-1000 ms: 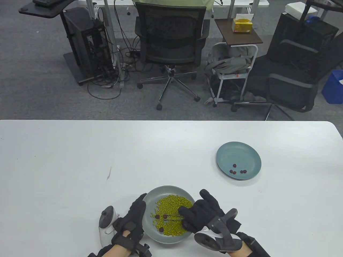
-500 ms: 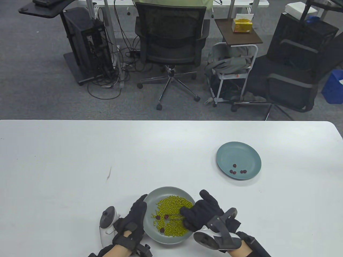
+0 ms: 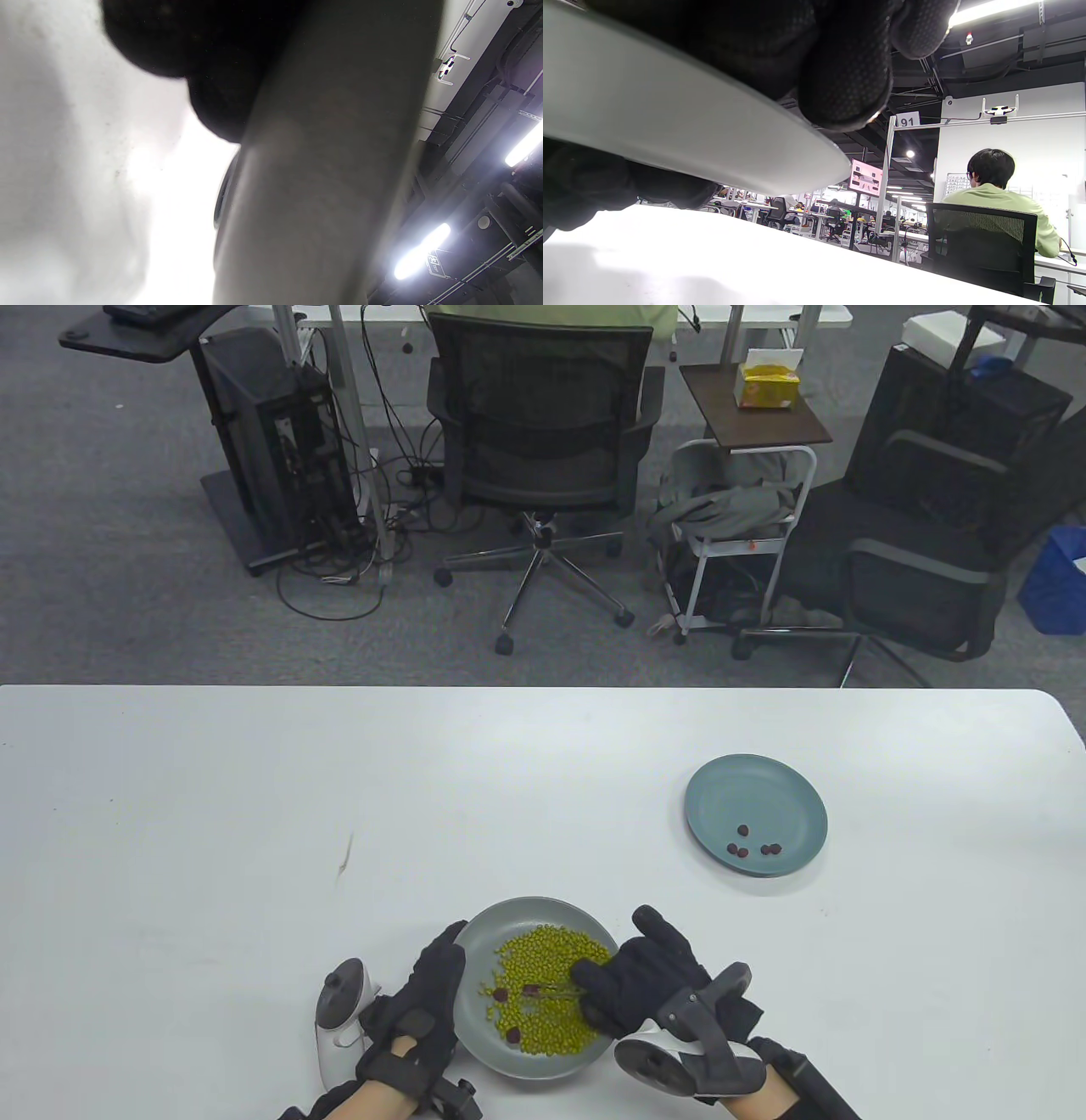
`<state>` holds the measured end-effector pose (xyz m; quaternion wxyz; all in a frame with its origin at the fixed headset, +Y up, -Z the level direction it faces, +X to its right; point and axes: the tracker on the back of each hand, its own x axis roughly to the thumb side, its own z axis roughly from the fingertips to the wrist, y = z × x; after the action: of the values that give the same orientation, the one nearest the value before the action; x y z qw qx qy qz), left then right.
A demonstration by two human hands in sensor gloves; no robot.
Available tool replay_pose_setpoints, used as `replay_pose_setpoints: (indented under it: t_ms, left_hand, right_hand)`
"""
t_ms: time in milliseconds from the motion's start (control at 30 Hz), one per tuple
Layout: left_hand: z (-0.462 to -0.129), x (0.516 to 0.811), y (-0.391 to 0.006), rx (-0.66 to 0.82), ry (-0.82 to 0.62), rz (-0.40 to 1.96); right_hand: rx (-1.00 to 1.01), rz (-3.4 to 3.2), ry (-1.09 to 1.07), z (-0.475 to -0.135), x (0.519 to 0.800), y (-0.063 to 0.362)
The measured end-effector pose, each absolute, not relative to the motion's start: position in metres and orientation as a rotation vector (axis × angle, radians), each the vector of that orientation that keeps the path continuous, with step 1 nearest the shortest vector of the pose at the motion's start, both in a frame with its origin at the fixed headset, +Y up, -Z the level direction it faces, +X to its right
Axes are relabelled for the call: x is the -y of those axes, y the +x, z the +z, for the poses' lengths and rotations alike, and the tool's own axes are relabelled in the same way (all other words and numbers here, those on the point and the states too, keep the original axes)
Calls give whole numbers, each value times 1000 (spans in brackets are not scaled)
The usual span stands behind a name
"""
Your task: Pick cranberries with tweezers into plate
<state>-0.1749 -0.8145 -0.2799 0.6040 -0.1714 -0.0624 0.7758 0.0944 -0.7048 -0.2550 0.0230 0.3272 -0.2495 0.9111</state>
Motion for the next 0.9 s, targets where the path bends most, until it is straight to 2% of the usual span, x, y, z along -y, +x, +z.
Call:
replay_pose_setpoints:
  t_ms: [533, 733, 900]
  left_hand:
    - [-280, 815, -175, 141, -403, 1798]
    - [-279, 815, -174, 142, -409, 1797]
    - [-279, 815, -174, 142, -411, 1798]
  right_hand:
    - [845, 2791, 944, -256, 691, 107]
    - [927, 2810, 652, -281, 674, 154]
    - [826, 2882, 254, -320, 683, 218]
